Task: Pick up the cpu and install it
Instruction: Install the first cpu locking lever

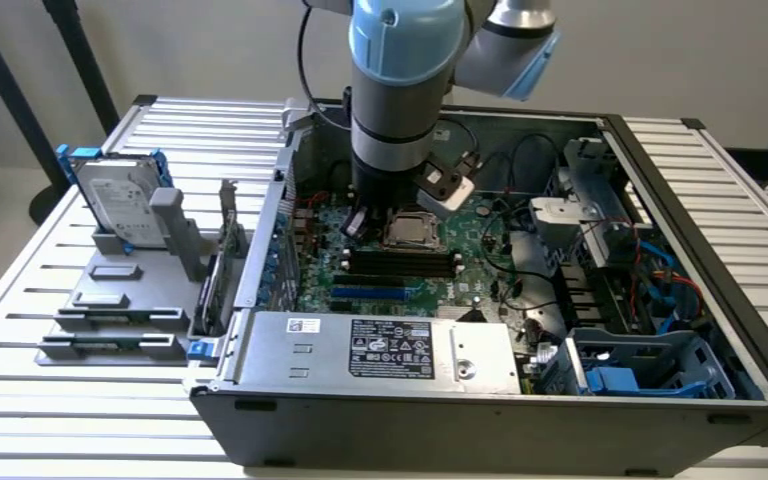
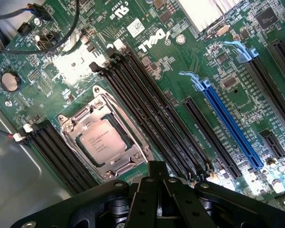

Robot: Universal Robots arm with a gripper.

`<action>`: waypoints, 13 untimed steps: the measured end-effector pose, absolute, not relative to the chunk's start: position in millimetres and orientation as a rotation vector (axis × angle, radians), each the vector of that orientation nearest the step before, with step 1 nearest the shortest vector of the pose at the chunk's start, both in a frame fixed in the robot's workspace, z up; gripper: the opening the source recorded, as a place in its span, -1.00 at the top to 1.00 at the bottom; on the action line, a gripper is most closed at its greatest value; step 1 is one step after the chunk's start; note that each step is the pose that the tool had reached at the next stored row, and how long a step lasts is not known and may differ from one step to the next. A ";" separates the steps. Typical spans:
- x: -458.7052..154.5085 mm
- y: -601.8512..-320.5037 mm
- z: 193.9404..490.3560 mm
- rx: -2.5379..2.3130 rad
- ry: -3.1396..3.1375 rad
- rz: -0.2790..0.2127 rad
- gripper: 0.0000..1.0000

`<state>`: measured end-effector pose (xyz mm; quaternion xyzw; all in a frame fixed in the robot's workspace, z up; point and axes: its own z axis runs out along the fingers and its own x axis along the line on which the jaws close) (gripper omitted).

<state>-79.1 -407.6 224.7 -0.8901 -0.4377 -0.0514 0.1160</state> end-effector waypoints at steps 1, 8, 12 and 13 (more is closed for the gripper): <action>-79.5 -407.5 223.3 -2.606 -1.281 -0.151 0.79; -82.6 -405.6 213.2 -2.600 -1.278 -0.157 0.79; -83.6 -404.2 208.1 -2.596 -1.277 -0.159 0.79; -83.7 -403.8 207.2 -2.596 -1.277 -0.159 0.79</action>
